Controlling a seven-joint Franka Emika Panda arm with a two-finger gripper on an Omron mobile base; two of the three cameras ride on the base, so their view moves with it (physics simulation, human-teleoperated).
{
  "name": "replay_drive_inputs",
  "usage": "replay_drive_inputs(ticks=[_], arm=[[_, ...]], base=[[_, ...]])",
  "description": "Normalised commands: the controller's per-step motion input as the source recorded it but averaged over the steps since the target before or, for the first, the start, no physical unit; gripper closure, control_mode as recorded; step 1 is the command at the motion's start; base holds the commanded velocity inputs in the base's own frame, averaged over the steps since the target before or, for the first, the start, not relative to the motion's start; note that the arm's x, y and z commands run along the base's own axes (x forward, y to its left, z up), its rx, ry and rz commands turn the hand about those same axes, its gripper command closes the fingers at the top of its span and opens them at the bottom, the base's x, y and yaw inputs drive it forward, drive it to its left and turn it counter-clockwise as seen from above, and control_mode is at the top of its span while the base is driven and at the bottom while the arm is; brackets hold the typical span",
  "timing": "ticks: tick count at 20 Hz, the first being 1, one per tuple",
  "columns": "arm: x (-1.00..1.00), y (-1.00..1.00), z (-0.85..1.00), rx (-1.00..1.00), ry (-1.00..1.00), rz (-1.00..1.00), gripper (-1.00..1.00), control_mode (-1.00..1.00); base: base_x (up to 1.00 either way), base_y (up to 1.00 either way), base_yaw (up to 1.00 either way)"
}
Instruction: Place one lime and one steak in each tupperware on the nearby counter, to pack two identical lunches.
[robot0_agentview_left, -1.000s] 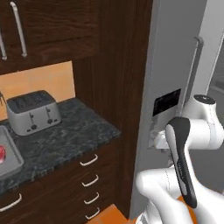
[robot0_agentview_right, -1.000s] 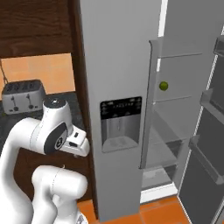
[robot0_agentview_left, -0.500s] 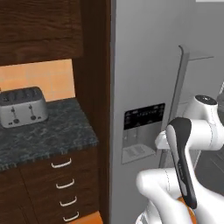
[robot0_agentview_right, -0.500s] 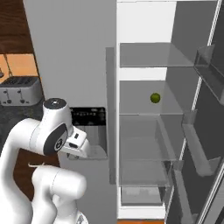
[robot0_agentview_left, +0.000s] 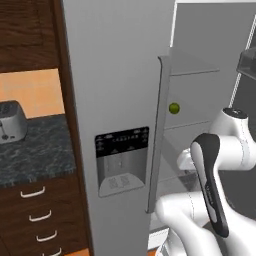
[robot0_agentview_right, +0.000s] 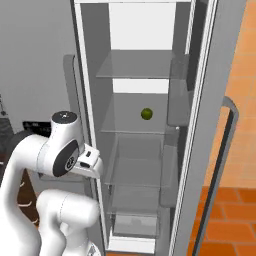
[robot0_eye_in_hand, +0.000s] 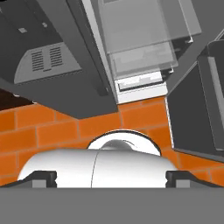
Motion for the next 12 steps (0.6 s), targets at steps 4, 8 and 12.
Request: replay_drive_inputs(ticks=[4,8,12], arm=[[0.00,0.00,0.00,0.00,0.00,0.00,-1.00,1.00],[0.00,0.00,0.00,0.00,0.00,0.00,-1.00,1.00],[0.00,0.00,0.00,0.00,0.00,0.00,-1.00,1.00]], base=[[0.35,-0.39,-0.08],[0.25,-0.44,-0.09],[0.22,-0.25,-0.02]])
